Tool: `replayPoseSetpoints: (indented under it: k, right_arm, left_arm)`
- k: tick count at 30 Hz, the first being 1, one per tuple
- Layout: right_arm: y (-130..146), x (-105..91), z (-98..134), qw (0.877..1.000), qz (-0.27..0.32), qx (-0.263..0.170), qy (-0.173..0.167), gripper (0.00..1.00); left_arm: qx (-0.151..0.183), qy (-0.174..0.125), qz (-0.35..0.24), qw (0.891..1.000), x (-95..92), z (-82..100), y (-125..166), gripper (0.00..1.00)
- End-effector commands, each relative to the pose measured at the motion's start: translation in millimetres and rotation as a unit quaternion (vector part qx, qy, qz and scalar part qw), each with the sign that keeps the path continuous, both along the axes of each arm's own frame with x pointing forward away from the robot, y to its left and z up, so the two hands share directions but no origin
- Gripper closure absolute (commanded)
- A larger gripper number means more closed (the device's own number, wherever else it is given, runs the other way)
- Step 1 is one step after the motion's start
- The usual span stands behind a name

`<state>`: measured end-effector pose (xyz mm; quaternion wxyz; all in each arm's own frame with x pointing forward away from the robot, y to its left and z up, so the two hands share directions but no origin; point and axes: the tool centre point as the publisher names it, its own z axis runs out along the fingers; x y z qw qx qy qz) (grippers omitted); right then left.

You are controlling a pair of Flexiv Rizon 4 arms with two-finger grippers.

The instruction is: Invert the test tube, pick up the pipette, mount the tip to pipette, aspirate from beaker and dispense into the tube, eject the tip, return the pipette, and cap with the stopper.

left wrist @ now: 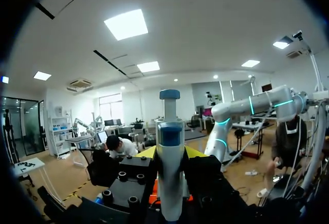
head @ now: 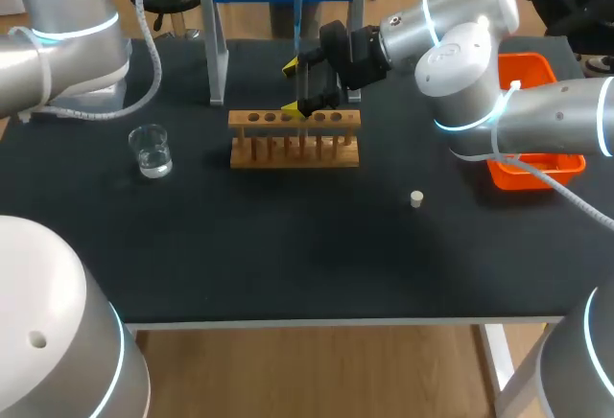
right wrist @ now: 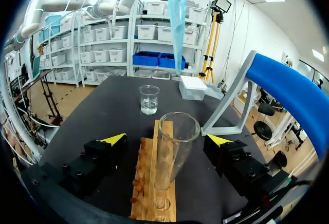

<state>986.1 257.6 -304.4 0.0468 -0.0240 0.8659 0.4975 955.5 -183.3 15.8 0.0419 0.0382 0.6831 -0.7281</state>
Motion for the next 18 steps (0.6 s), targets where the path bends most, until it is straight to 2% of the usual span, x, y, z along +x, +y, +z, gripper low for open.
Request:
replayPoseSetpoints:
  k: [1, 7, 18]
  right_arm:
    - [-0.4, 1.2, 0.5, 1.0, 0.002, -0.001, 0.001, 0.0]
    - [-0.4, 1.2, 0.5, 1.0, 0.002, -0.001, 0.001, 0.0]
    - [-0.4, 1.2, 0.5, 1.0, 0.002, -0.001, 0.001, 0.0]
  left_arm:
    - [0.0, 0.004, 0.0, 1.0, 1.1, -0.4, -3.5, 1.0]
    - [0.003, 0.015, 0.003, 1.0, 1.4, -1.9, -5.8, 1.0]
    - [-0.002, 0.018, 0.002, 1.0, 6.8, -6.8, -8.7, 1.0]
